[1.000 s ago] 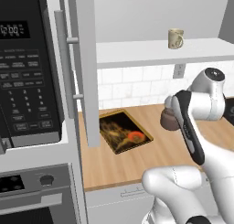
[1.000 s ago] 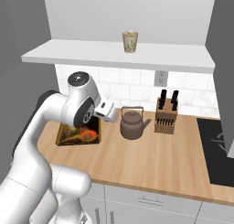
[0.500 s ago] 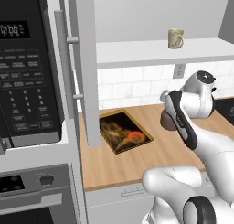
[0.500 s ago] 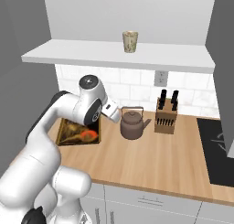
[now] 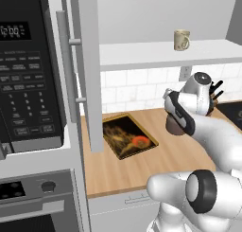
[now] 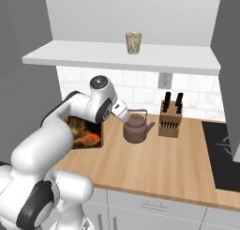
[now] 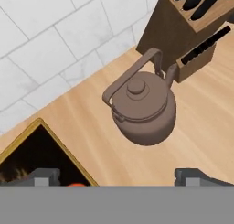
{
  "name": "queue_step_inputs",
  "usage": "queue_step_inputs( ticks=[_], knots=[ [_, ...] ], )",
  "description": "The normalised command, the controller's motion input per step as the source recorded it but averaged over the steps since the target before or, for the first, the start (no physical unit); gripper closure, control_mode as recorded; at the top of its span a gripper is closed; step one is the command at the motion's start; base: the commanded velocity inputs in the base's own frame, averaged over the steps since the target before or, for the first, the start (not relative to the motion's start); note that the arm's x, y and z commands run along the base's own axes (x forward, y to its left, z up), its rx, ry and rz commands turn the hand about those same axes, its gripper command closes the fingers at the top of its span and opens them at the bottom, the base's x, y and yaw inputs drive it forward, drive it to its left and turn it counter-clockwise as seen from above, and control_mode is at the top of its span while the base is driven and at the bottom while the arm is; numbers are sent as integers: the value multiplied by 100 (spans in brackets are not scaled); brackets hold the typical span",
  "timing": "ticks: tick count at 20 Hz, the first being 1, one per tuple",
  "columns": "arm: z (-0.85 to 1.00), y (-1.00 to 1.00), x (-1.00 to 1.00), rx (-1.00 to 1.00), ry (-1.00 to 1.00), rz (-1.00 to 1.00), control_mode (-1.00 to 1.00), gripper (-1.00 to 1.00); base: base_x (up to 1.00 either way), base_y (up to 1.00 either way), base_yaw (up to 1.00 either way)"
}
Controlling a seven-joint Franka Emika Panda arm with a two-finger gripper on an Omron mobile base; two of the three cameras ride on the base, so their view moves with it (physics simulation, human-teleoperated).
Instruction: Pick the kettle from the counter and place it on the tray. Then pick the mug from the cabinet and place it on the tray. Then close the cabinet doors.
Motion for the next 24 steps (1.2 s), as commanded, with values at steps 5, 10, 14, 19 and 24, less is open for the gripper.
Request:
queue_step_inputs(
  ticks=[5, 10, 14, 19, 24],
  knots=[
    [-15, -25, 48, 0, 1, -3, -100, -100, 0, 0, 0],
    [-25, -21, 33, 0, -1, 0, -100, -100, 0, 0, 0],
    [-10, -20, 40, 0, 0, 0, -100, -100, 0, 0, 0],
    [-10, -15, 30, 0, 2, 0, -100, -100, 0, 0, 0],
    [-15, -10, 30, 0, 0, -1, -100, -100, 0, 0, 0]
  ],
)
